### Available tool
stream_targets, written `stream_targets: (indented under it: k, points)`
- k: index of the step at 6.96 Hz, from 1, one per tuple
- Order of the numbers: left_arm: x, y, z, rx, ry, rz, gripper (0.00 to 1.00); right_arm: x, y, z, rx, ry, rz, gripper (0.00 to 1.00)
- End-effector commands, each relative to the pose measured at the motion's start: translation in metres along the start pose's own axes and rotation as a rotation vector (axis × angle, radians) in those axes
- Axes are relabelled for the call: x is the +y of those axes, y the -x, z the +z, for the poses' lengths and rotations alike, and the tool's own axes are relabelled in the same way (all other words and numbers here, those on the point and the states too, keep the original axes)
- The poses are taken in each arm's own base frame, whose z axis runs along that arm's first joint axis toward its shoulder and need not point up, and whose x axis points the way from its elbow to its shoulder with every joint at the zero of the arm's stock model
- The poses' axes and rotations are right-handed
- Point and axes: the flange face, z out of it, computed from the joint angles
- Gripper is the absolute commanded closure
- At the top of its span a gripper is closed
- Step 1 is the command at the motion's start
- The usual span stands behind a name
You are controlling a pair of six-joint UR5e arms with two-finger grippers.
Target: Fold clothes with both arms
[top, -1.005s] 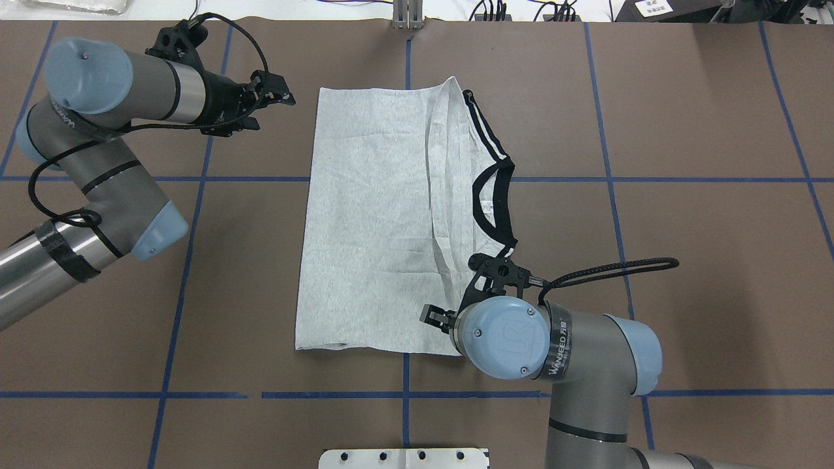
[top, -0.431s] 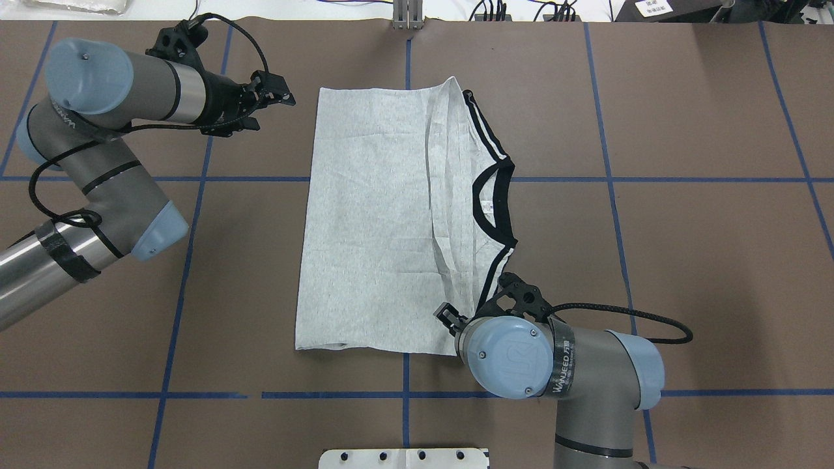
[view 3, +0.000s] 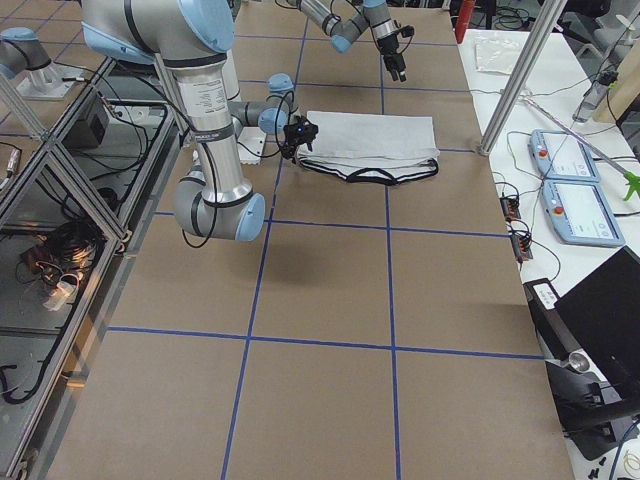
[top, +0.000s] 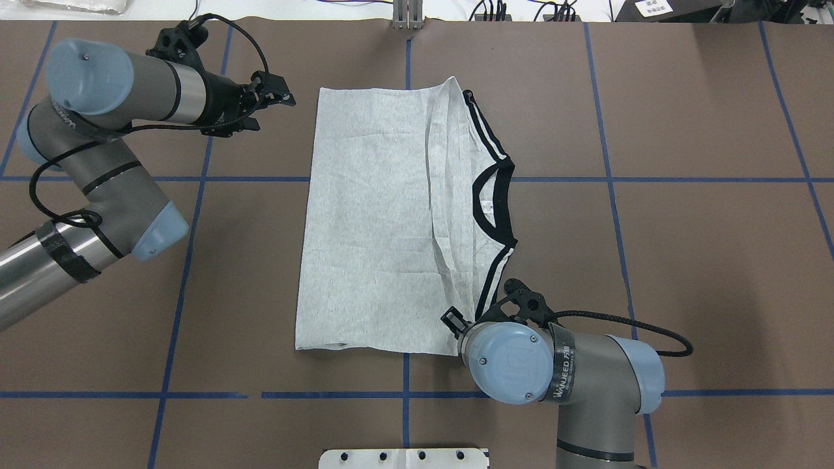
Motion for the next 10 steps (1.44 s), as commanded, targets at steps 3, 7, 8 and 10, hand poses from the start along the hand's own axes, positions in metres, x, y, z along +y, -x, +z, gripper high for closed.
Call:
stream_targets:
  k: [3, 7, 8, 10]
  points:
    - [0.0, 0.0, 0.0, 0.0, 0.0, 0.0, 0.11, 0.003, 0.0, -0.003, -0.004, 0.006, 0.02, 1.0]
    - [0.005, -0.008, -0.005, 0.018, 0.005, -0.074, 0.12, 0.002, 0.004, -0.023, -0.027, 0.029, 0.024, 1.0]
    - [0.042, -0.011, -0.009, 0.037, 0.05, -0.158, 0.12, 0.0, 0.003, -0.03, -0.036, 0.035, 0.027, 1.0]
    - [0.142, -0.003, -0.04, 0.032, 0.124, -0.256, 0.13, -0.006, -0.002, -0.043, -0.048, 0.049, 0.027, 1.0]
